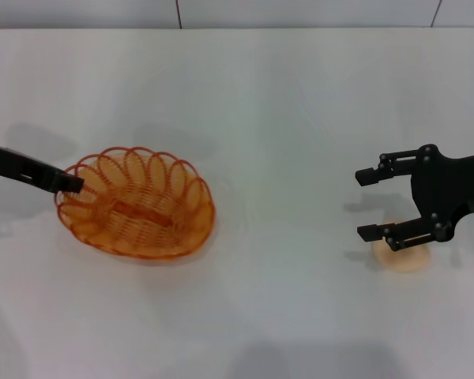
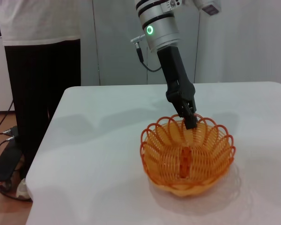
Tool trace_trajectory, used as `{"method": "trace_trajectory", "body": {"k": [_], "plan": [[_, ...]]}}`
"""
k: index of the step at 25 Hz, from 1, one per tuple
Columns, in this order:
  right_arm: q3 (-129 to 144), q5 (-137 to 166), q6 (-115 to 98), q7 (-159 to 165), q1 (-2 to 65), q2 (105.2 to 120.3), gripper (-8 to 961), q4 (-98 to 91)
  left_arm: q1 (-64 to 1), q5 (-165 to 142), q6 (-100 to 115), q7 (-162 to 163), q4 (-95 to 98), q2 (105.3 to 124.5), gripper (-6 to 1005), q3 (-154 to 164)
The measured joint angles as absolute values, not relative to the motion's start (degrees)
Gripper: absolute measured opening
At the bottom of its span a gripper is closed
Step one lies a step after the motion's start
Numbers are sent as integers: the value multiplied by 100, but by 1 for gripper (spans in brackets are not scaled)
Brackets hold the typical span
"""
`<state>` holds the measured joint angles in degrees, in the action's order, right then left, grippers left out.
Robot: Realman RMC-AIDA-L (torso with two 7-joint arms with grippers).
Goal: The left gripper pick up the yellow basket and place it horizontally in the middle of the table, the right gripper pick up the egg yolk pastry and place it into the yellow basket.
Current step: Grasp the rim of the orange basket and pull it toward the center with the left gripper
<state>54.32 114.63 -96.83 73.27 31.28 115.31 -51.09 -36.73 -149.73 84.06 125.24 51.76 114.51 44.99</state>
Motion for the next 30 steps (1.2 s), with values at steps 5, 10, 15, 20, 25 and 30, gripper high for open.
{"method": "trace_trajectory", "body": {"k": [5, 10, 15, 20, 25, 30], "plan": [[5428, 11461, -9689, 7323, 3112, 11528, 761, -5114, -3667, -14608, 8669, 12590, 5202, 11460, 80, 4485], [5432, 11460, -9708, 7299, 3100, 11513, 761, -5158, -3625, -14281, 8944, 12994, 5250, 11538, 77, 4494], [5431, 11479, -9720, 7281, 3076, 11490, 761, -5203, -3536, -14294, 9083, 13648, 5636, 11745, 74, 4505], [5419, 11466, -9721, 7232, 3078, 11481, 761, -5253, -3513, -14301, 9198, 14399, 5756, 11815, 74, 4600], [5432, 11497, -9721, 7220, 3114, 11483, 761, -5264, -3500, -14260, 9217, 14999, 5786, 11874, 73, 5052], [5432, 11499, -9723, 7108, 3126, 11481, 761, -5280, -3517, -14117, 9225, 15456, 5784, 11901, 73, 5476]]}}
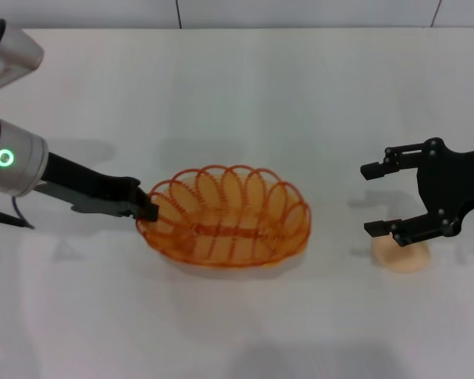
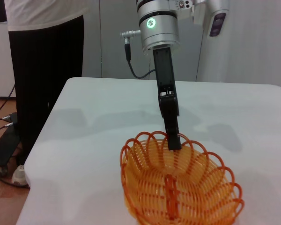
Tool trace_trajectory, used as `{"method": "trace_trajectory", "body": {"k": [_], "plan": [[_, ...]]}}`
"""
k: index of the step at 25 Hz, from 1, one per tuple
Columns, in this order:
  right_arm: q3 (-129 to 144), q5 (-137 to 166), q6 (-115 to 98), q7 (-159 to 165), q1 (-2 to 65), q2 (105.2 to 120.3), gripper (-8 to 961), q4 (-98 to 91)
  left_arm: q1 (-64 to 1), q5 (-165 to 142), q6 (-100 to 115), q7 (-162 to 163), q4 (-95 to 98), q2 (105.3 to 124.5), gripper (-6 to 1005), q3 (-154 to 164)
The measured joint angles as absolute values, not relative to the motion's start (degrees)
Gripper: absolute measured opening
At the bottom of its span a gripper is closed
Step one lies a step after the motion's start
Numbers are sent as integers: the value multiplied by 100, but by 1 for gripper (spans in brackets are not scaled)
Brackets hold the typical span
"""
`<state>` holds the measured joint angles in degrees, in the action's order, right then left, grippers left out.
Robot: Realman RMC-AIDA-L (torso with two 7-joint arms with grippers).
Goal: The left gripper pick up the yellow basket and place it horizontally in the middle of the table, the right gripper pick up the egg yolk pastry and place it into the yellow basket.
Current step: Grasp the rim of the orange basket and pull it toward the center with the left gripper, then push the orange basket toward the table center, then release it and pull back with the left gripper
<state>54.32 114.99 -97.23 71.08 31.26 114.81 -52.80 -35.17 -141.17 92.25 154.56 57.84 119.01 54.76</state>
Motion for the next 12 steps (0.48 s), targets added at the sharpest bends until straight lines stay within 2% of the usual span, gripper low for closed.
{"method": "trace_trajectory", "body": {"k": [12], "plan": [[5432, 11508, -9732, 7063, 3092, 11481, 760, -5379, -3443, -13865, 9232, 15977, 5807, 11893, 72, 5520]]}}
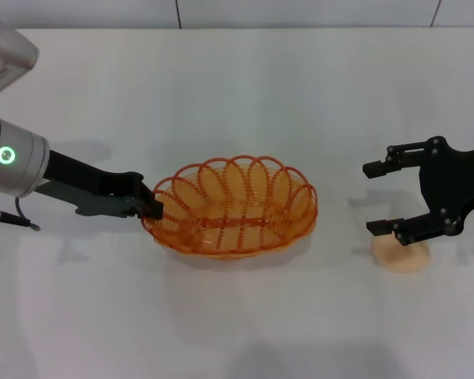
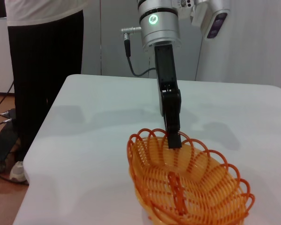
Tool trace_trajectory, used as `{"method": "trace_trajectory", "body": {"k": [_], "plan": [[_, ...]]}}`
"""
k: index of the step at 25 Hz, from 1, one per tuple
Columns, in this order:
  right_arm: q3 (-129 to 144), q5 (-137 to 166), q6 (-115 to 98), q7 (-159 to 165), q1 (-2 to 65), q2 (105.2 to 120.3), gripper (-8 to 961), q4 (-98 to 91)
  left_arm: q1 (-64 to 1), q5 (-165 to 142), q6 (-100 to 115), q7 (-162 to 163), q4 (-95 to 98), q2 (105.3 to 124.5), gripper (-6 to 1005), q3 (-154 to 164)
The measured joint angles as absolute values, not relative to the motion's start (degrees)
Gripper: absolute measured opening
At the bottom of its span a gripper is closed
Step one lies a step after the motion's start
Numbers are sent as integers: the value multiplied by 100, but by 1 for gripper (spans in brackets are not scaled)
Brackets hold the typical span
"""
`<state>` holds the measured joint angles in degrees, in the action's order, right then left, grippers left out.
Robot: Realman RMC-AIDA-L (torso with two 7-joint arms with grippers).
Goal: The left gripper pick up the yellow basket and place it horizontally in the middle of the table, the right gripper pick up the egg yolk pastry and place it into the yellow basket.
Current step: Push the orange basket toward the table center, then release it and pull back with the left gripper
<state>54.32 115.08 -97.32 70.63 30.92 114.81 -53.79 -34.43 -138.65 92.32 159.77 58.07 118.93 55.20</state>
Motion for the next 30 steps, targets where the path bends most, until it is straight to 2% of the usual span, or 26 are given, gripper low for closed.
{"method": "trace_trajectory", "body": {"k": [27, 30], "plan": [[5440, 11483, -9757, 6796, 2988, 11513, 760, -5354, -3471, -13918, 9071, 16136, 5699, 11891, 124, 5697], [5426, 11470, -9768, 6795, 2983, 11514, 760, -5352, -3471, -13899, 9079, 16137, 5695, 11874, 227, 5692]]}}
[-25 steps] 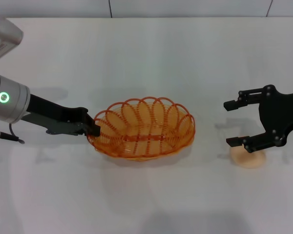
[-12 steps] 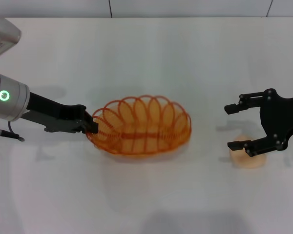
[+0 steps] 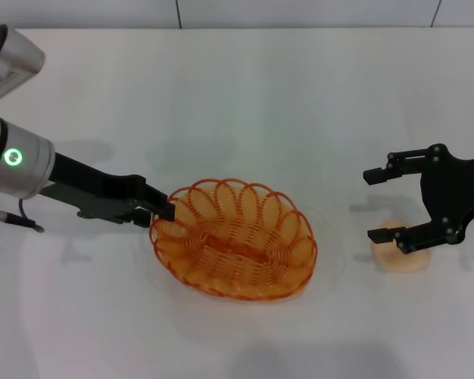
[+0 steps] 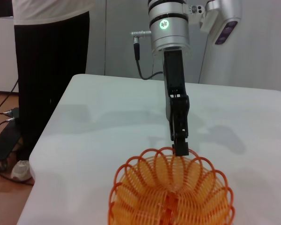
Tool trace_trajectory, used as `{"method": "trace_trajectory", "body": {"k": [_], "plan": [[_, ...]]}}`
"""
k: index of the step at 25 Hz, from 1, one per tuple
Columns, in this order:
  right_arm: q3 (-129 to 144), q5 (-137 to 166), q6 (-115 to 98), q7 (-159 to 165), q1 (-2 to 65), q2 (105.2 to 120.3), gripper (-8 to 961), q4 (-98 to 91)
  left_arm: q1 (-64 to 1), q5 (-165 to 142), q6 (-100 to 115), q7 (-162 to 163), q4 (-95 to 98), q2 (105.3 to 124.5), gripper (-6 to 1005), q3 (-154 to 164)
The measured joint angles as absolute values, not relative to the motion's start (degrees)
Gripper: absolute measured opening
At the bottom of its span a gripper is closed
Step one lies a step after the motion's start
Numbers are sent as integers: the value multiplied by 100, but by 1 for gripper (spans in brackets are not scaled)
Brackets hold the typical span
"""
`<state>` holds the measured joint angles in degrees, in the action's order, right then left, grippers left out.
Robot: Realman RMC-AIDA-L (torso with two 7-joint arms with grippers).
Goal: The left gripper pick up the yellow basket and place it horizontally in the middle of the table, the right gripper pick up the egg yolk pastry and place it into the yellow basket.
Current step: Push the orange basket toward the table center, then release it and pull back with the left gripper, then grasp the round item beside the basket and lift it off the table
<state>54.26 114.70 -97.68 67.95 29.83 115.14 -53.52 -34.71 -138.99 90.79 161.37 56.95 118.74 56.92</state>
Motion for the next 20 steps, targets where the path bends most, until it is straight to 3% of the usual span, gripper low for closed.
{"method": "trace_trajectory", "body": {"k": [8, 14, 20], "plan": [[5398, 11468, -9755, 6794, 2977, 11521, 760, -5352, -3430, -13893, 9196, 16063, 5739, 11804, 564, 5661], [5380, 11467, -9792, 6944, 2973, 11520, 760, -5372, -3371, -13724, 9319, 15502, 5844, 11633, 664, 5322], [5371, 11478, -9890, 7265, 2955, 11452, 760, -5414, -3211, -12968, 9735, 13611, 5766, 11450, 687, 4520]]}}
